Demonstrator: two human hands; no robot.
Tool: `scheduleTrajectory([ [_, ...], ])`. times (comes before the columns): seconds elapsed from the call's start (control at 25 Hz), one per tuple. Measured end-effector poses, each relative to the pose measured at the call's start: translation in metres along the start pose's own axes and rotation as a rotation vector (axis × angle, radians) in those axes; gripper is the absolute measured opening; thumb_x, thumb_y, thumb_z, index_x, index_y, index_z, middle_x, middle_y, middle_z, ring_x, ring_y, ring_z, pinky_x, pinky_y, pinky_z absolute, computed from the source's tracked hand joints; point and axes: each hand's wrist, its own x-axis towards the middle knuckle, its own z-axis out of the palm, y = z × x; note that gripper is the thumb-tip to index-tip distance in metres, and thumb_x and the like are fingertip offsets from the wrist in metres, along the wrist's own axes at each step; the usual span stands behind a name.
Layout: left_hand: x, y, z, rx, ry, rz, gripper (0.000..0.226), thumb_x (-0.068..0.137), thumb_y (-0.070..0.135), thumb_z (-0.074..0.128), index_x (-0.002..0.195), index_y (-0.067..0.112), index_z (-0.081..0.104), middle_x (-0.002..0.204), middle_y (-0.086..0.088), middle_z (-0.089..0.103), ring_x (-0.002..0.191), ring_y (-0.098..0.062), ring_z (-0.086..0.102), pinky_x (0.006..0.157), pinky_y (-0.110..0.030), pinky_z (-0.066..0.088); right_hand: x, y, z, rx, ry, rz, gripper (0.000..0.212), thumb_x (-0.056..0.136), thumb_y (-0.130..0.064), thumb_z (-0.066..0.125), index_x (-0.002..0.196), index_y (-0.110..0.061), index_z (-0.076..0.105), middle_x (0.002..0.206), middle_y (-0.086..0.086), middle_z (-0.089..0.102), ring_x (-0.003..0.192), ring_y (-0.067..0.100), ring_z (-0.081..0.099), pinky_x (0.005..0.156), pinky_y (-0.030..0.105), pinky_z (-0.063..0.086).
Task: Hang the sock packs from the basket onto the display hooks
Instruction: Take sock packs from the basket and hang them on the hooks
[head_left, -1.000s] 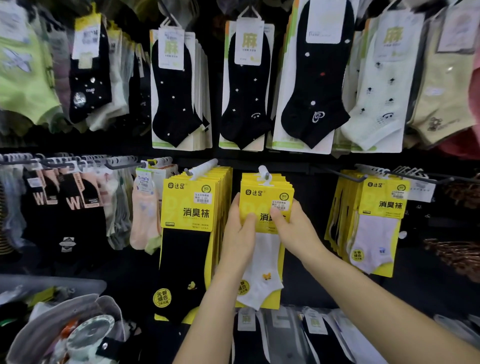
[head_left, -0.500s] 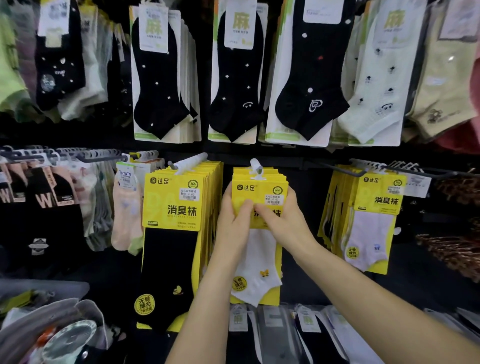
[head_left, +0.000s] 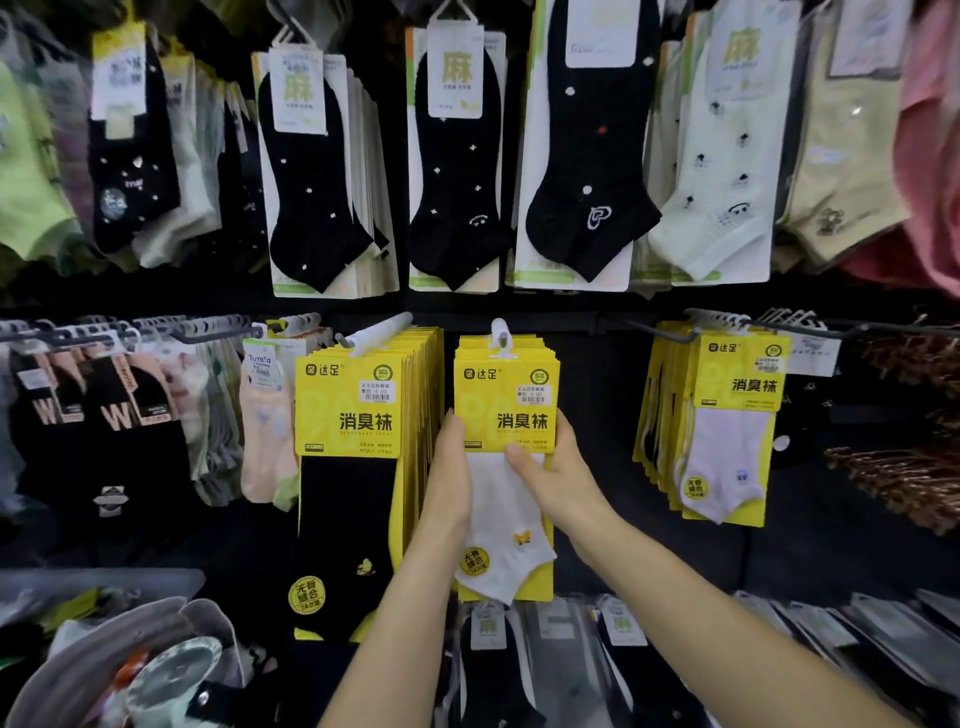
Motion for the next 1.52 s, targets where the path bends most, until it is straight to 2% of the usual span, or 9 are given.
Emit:
scheduleTrajectory([
  [0.36, -0.032, -0.021, -0.018, 0.258, 0.104, 0.011, 0.053, 0.098, 0.038, 0.027, 0.133, 0.000, 0.038, 0.138, -0.021, 0.046, 0.129, -0.037, 0.041, 0.109, -0.055, 0.032, -0.038, 0.003, -0.011, -0.005, -0.028, 0.055, 0.059, 0.090, -0.023, 0.059, 0.141, -0.020, 0.029, 0.133, -0.009, 0.047, 0.116, 0.006, 0.049, 0.093, 0.020, 0.040],
  [0.48, -0.072, -0.031, -0.020, 0.318, 0.115, 0.064, 0.036, 0.099, 0.031, 0.030, 0.124, 0.014, 0.050, 0.131, 0.007, 0.049, 0.124, -0.017, 0.042, 0.105, -0.033, 0.033, -0.092, 0.039, -0.037, -0.028, -0.036, 0.173, 0.069, 0.090, -0.027, 0.059, 0.147, -0.019, 0.021, 0.148, 0.005, 0.033, 0.136, 0.017, 0.035, 0.106, 0.030, 0.033],
  [0.64, -0.159, -0.103, -0.041, 0.411, 0.112, -0.102, 0.050, 0.098, 0.043, 0.034, 0.144, 0.024, 0.030, 0.132, 0.019, 0.033, 0.122, 0.005, 0.029, 0.096, -0.014, 0.023, -0.186, 0.118, -0.084, -0.197, -0.127, 0.374, 0.056, 0.090, -0.030, 0.057, 0.140, -0.017, 0.034, 0.128, 0.001, 0.045, 0.123, 0.019, 0.046, 0.097, 0.030, 0.039],
  [0.8, -0.257, -0.196, -0.067, 0.688, -0.031, -0.387, 0.051, 0.093, 0.025, 0.054, 0.138, 0.008, 0.038, 0.134, -0.004, 0.049, 0.122, -0.017, 0.049, 0.098, -0.027, 0.041, -0.267, 0.191, -0.116, -0.439, -0.258, 0.567, 0.044, 0.090, -0.026, 0.059, 0.128, -0.007, 0.047, 0.109, 0.005, 0.054, 0.096, 0.021, 0.056, 0.087, 0.040, 0.047],
  [0.92, -0.290, -0.225, -0.079, 0.942, -0.232, -0.567, 0.056, 0.092, 0.021, 0.054, 0.141, 0.006, 0.032, 0.144, -0.011, 0.040, 0.121, -0.024, 0.050, 0.090, -0.024, 0.040, -0.310, 0.226, -0.114, -0.582, -0.420, 0.631, 0.042, 0.088, -0.027, 0.062, 0.124, -0.007, 0.052, 0.113, 0.010, 0.060, 0.106, 0.028, 0.060, 0.089, 0.039, 0.048],
  [1.04, -0.299, -0.233, -0.087, 1.061, -0.330, -0.565, 0.053, 0.092, 0.018, 0.052, 0.141, 0.010, 0.034, 0.146, -0.008, 0.039, 0.124, -0.023, 0.048, 0.090, -0.022, 0.039, -0.330, 0.242, -0.096, -0.664, -0.581, 0.643, 0.048, 0.086, -0.035, 0.064, 0.126, -0.012, 0.051, 0.121, 0.008, 0.060, 0.110, 0.023, 0.058, 0.084, 0.029, 0.045],
  [1.16, -0.306, -0.234, -0.091, 1.073, -0.308, -0.572, 0.051, 0.092, 0.020, 0.053, 0.140, 0.012, 0.036, 0.144, -0.007, 0.043, 0.123, -0.023, 0.050, 0.089, -0.023, 0.041, -0.325, 0.245, -0.095, -0.674, -0.457, 0.685, 0.043, 0.086, -0.032, 0.064, 0.123, -0.013, 0.052, 0.119, 0.009, 0.060, 0.107, 0.025, 0.057, 0.080, 0.028, 0.043],
  [1.32, -0.315, -0.245, -0.093, 1.092, -0.315, -0.585, 0.051, 0.092, 0.021, 0.054, 0.139, 0.011, 0.038, 0.144, -0.007, 0.042, 0.127, -0.023, 0.045, 0.096, -0.024, 0.039, -0.317, 0.245, -0.112, -0.954, -0.193, 0.524, 0.055, 0.081, -0.025, 0.068, 0.129, -0.014, 0.043, 0.128, 0.015, 0.044, 0.116, 0.034, 0.045, 0.089, 0.041, 0.043],
  [1.52, -0.317, -0.254, -0.089, 1.108, -0.302, -0.623, 0.051, 0.091, 0.022, 0.054, 0.139, 0.012, 0.038, 0.142, -0.006, 0.044, 0.125, -0.023, 0.047, 0.097, -0.027, 0.039, -0.311, 0.260, -0.125, -1.175, -0.525, 0.464, 0.084, 0.085, -0.031, 0.063, 0.150, -0.018, 0.011, 0.157, 0.007, 0.012, 0.139, 0.032, 0.023, 0.109, 0.041, 0.030],
])
